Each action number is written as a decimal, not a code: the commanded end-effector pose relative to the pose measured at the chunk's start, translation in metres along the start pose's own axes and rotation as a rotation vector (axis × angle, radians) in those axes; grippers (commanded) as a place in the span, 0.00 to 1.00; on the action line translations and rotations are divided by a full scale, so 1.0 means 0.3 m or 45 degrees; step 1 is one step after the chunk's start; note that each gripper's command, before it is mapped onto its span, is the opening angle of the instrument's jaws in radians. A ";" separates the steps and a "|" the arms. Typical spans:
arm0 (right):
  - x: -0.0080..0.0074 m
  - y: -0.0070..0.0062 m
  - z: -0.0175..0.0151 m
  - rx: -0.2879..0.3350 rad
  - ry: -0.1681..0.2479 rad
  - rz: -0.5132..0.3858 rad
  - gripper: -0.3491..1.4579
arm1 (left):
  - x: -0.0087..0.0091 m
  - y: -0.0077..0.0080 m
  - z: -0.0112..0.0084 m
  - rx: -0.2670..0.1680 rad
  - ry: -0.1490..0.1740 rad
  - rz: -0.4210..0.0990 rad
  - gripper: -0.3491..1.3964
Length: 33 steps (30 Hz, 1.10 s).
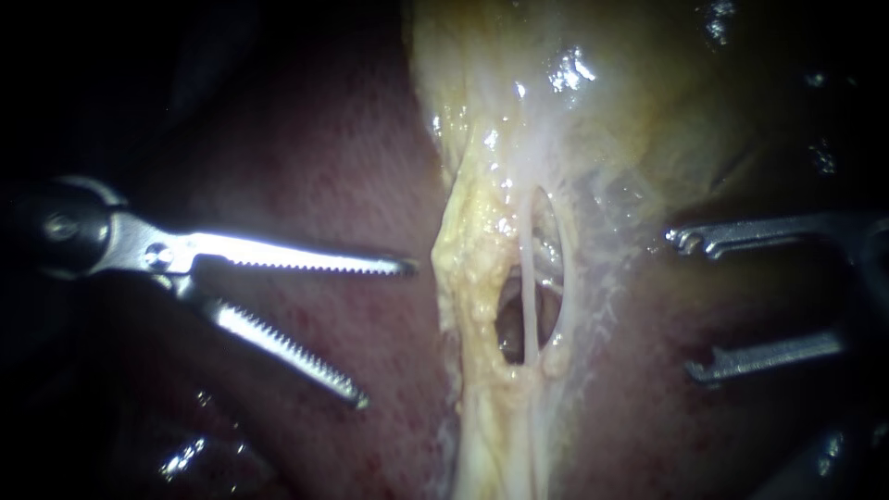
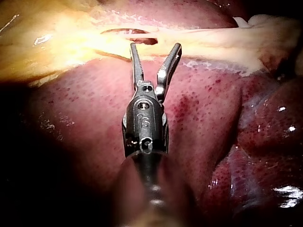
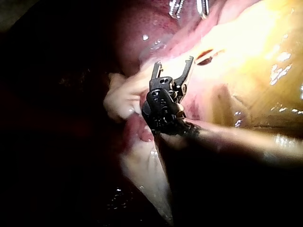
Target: Grabbing gallbladder
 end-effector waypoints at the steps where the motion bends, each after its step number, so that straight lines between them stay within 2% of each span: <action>1: 0.0000 0.0000 0.000 0.000 0.000 0.000 0.51 | 0.0000 0.0001 0.0001 0.000 0.000 0.000 0.50; 3: 0.0000 0.0000 0.000 0.000 0.000 0.000 0.51 | 0.0000 0.0001 0.0002 0.001 0.004 0.000 0.42; 5: 0.0000 0.0000 0.000 0.000 0.000 0.000 0.51 | -0.0003 0.0006 0.0009 -0.020 0.000 -0.009 0.41; 11: 0.0000 0.0000 0.000 0.000 0.000 0.000 0.51 | -0.0012 0.0022 0.0042 -0.084 0.004 -0.134 0.42; 17: 0.0000 0.0001 0.000 0.000 0.000 0.000 0.51 | -0.0012 0.0037 0.0069 -0.179 -0.031 -0.243 0.49; 21: 0.0000 0.0001 0.000 -0.001 0.000 0.000 0.51 | -0.0002 0.0046 0.0078 -0.247 -0.046 -0.355 0.61; 28: 0.0000 0.0001 0.000 -0.001 0.000 0.000 0.51 | 0.0005 0.0051 0.0080 -0.359 -0.068 -0.451 0.66; 31: 0.0000 0.0001 0.000 -0.001 0.000 0.000 0.51 | 0.0009 0.0056 0.0088 -0.401 -0.065 -0.507 0.70; 33: 0.0000 0.0001 0.000 -0.001 0.000 0.000 0.51 | 0.0015 0.0061 0.0097 -0.423 -0.061 -0.521 0.70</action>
